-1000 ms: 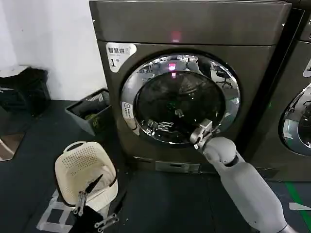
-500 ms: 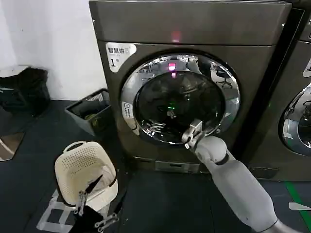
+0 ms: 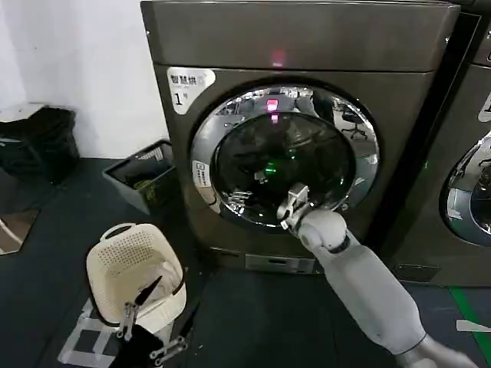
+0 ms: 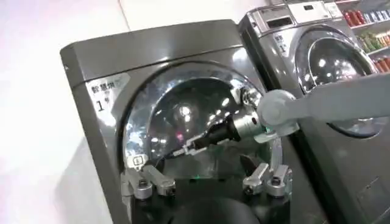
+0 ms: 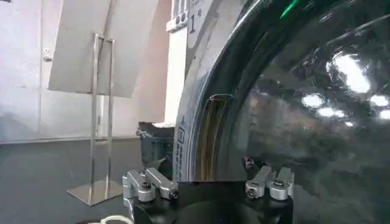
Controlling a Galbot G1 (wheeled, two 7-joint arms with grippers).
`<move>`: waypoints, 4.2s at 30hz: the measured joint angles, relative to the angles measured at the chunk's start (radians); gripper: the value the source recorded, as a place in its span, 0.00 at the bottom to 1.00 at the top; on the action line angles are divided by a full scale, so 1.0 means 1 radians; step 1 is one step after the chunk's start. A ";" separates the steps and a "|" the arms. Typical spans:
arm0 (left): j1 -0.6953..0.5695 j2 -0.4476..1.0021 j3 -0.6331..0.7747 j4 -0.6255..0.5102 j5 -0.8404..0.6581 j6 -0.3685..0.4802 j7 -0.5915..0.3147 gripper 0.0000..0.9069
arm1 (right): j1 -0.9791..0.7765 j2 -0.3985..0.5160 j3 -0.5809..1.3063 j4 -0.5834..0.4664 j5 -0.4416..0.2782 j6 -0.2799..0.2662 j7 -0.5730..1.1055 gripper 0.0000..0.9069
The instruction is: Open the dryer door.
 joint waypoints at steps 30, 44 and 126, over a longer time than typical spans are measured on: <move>-0.008 -0.014 0.002 0.004 -0.002 -0.001 0.000 1.00 | 0.046 0.102 -0.050 -0.101 -0.059 -0.019 0.071 1.00; -0.010 -0.015 0.002 0.005 -0.003 -0.001 -0.001 1.00 | 0.060 0.129 -0.054 -0.125 -0.069 -0.030 0.084 1.00; -0.313 0.303 -0.153 0.103 -0.474 0.352 -0.021 1.00 | 0.083 -0.128 -0.075 -0.054 0.214 0.105 -0.825 1.00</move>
